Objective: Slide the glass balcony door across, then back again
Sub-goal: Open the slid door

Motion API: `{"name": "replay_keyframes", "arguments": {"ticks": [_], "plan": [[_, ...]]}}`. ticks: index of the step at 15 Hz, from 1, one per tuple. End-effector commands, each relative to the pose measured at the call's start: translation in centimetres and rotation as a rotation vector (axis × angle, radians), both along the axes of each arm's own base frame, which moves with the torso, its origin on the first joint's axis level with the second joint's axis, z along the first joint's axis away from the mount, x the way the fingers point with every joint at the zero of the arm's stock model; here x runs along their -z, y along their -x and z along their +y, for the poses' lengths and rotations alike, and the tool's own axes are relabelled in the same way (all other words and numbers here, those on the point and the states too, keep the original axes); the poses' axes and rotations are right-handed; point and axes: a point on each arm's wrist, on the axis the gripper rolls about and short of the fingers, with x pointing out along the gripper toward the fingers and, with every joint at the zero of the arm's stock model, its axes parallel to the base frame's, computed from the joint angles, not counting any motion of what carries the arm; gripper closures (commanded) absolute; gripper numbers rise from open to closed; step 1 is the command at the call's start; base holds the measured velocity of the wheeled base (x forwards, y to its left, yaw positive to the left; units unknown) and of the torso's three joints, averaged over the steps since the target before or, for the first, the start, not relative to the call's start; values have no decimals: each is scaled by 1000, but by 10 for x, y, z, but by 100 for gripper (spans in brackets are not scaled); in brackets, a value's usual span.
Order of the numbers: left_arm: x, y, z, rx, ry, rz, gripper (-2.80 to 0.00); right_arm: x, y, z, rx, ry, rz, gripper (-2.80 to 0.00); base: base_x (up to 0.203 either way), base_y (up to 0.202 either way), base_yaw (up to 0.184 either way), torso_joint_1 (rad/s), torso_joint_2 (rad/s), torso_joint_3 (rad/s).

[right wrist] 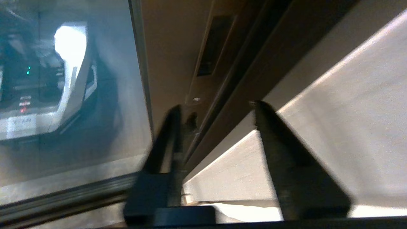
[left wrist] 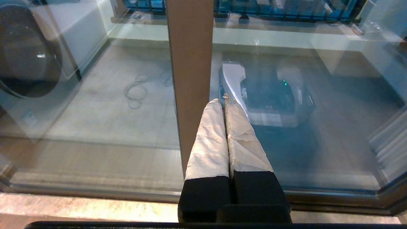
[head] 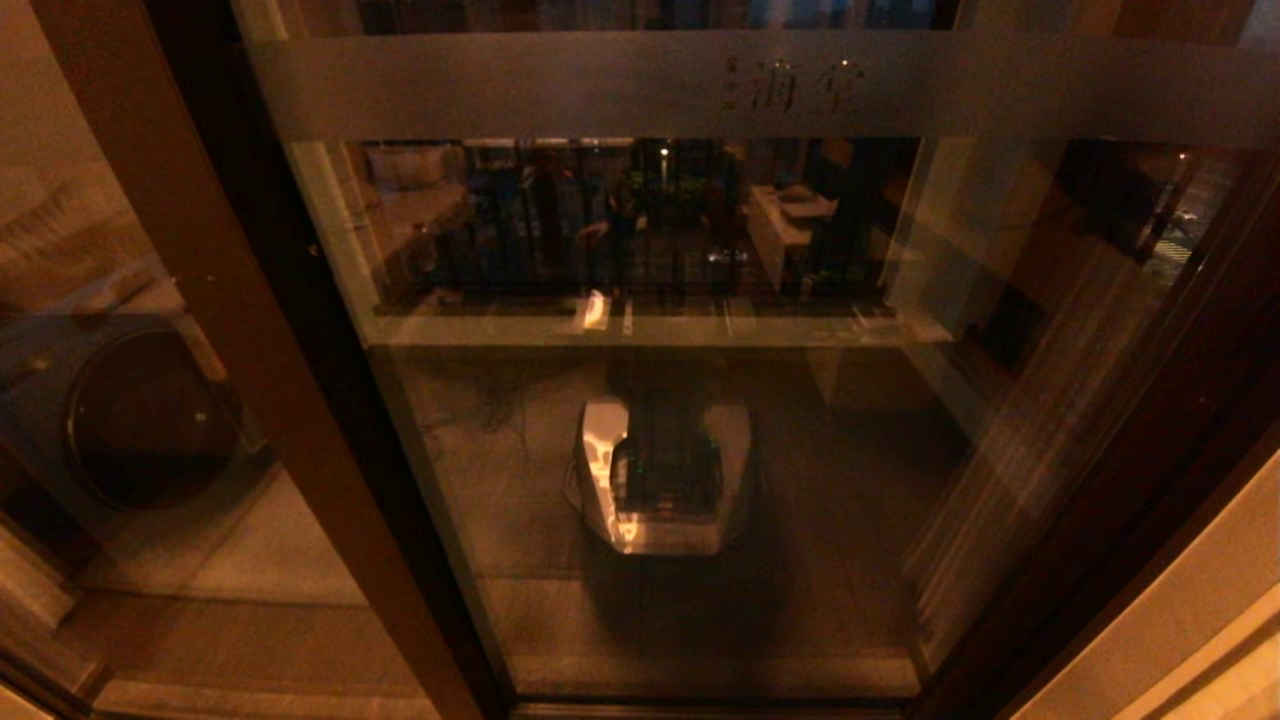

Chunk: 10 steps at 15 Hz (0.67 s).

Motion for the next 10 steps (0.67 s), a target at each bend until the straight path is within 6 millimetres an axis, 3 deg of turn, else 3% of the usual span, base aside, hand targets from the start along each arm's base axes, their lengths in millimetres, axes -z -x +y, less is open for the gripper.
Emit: {"name": "replay_keyframes", "arguments": {"ticks": [1,7,10], "plan": [[0,0,0,0,0,-2,0,8,-7,-3,-8,-14,18,-280,0,0,0,0,0,0],[0,0,0,-1,0,-1,0,-1,0,8,-120,-95,12,-280,0,0,0,0,0,0],[0,0,0,-1,0,0,0,3,-9,1,-133,-108,18,-280,0,0,0,0,0,0]]}}
